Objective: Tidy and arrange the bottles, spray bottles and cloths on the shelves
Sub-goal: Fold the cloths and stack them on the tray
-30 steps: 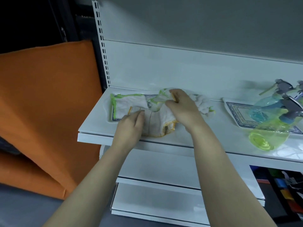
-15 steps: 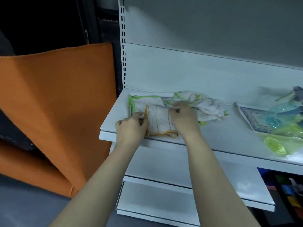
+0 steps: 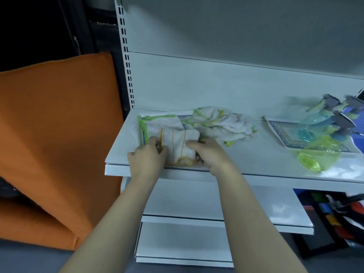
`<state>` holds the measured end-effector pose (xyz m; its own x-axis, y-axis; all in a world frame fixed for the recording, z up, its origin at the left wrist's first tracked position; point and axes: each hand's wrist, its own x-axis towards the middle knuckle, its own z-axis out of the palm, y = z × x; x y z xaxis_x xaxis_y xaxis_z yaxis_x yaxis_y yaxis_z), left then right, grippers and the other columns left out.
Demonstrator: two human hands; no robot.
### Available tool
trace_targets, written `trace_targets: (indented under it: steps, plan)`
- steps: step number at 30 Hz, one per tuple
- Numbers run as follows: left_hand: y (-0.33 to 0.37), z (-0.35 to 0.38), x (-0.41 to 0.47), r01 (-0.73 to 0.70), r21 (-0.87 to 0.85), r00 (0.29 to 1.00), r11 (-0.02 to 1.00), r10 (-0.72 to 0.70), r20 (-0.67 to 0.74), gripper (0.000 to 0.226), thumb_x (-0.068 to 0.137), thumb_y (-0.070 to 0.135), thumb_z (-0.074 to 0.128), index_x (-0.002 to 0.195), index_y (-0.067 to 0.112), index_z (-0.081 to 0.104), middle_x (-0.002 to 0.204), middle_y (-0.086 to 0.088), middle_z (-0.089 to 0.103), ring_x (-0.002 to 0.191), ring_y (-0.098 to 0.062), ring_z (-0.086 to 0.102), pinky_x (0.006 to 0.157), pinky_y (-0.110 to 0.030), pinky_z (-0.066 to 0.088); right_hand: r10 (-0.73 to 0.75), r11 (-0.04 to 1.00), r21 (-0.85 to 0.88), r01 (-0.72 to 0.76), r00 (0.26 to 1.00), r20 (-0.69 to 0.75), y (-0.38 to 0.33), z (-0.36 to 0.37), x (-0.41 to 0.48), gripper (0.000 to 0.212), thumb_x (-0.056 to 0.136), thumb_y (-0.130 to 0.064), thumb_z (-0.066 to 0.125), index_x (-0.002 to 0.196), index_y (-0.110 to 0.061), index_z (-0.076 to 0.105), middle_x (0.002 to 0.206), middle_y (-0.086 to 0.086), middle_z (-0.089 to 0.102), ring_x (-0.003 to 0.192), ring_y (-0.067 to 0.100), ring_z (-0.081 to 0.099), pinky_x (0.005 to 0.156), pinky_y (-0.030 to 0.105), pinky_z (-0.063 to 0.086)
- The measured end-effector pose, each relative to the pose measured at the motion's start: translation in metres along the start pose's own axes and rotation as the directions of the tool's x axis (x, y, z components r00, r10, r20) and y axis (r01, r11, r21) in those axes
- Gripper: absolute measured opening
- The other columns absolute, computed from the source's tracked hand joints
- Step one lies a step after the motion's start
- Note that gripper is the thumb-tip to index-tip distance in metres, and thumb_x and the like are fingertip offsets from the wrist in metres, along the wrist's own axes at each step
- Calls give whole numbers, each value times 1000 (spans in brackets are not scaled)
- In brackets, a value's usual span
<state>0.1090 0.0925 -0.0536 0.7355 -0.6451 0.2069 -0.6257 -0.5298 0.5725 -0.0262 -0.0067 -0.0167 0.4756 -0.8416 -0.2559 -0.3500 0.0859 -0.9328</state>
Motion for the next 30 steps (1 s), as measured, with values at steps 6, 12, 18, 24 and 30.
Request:
trace_targets:
  steps: [6,12,18,24,30]
  plan:
    - [11,-21,-1,-7,-373,1000,928,-3,-26,69,88,42,65,149,34,33,118,9,56,105,-11,57,84,-27,43,-214,943,275,185,974,78,-16,-7,3,13,80,-22,55,81,-12,62,73,-5,60,73,12,56,65,29,39]
    - [24,-32,12,380,-866,915,326,3,403,77,84,44,73,150,32,35,132,8,65,120,-17,63,106,-48,46,-201,848,526,60,956,215,-34,-12,27,22,71,-20,56,93,-19,60,81,5,60,73,17,60,56,25,44]
    - [26,-31,25,181,-876,976,446,-194,102,58,87,7,69,131,42,55,98,-19,72,87,-32,67,80,-55,55,-169,907,414,72,964,205,-30,2,53,15,86,-23,65,100,-19,70,105,12,74,98,30,72,81,62,57]
    - [25,-35,59,204,-467,961,861,-266,-71,59,94,25,62,147,37,40,122,2,63,107,-24,61,82,-33,49,-334,899,-285,333,942,47,-54,-3,74,33,90,-34,58,99,-4,66,93,12,70,92,30,65,77,39,49]
    - [63,-12,56,56,-325,995,944,-78,-55,42,96,23,55,138,30,55,138,4,54,112,-14,59,88,-14,45,-487,705,-622,341,870,-76,-25,-66,84,30,91,-25,55,117,-16,70,118,8,68,113,30,59,90,38,50]
